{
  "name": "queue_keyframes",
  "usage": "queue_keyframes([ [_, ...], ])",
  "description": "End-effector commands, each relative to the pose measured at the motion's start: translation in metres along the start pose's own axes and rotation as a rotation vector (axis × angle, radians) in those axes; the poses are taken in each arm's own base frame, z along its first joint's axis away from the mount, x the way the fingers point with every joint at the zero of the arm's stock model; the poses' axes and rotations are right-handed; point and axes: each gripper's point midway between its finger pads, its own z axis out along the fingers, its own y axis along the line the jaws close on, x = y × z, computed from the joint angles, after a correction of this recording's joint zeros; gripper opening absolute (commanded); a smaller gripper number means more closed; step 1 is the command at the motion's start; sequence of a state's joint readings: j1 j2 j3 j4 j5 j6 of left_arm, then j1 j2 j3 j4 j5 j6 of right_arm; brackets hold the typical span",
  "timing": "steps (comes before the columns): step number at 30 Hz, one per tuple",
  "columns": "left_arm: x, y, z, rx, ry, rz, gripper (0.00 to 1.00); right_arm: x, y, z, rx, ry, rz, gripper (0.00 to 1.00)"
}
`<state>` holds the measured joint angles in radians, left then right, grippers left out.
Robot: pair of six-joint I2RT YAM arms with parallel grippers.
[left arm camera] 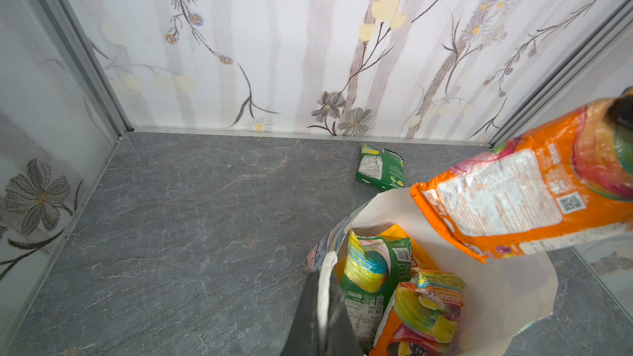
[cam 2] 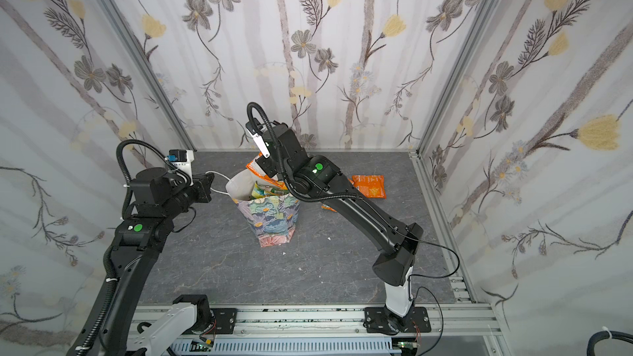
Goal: Place the snacks into the paper bag
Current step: 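Lower the orange chip bag into the paper bag with the right gripper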
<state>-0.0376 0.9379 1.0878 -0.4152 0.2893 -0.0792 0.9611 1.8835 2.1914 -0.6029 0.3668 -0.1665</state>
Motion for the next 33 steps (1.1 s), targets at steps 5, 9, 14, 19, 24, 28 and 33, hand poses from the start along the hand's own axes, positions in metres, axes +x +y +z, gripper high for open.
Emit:
queue_keyframes([
  [5, -0.010, -0.002, -0.001, 0.007, -0.038, 0.017, 0.00, 0.001, -0.007, -0.002, 0.116, 0.023, -0.045, 0.00],
  [9, -0.010, -0.002, -0.001, 0.007, -0.039, 0.017, 0.00, -0.006, -0.007, -0.004, 0.126, -0.001, -0.051, 0.00],
  [14, -0.010, -0.002, -0.001, 0.005, -0.038, 0.018, 0.00, -0.022, -0.011, -0.007, 0.142, -0.044, -0.040, 0.00],
  [19, -0.009, -0.001, -0.003, -0.001, -0.042, 0.019, 0.00, -0.024, -0.007, -0.005, 0.145, -0.048, -0.047, 0.00],
  [24, -0.007, 0.003, -0.003, -0.028, -0.048, 0.030, 0.00, -0.003, 0.002, 0.002, 0.160, 0.030, -0.092, 0.00],
  [28, -0.008, 0.001, -0.002, -0.015, -0.044, 0.030, 0.00, 0.007, 0.007, 0.005, 0.140, 0.066, -0.121, 0.00],
  [33, -0.010, 0.000, -0.002, -0.014, -0.046, 0.029, 0.00, 0.023, 0.032, 0.028, 0.050, 0.094, -0.209, 0.00],
])
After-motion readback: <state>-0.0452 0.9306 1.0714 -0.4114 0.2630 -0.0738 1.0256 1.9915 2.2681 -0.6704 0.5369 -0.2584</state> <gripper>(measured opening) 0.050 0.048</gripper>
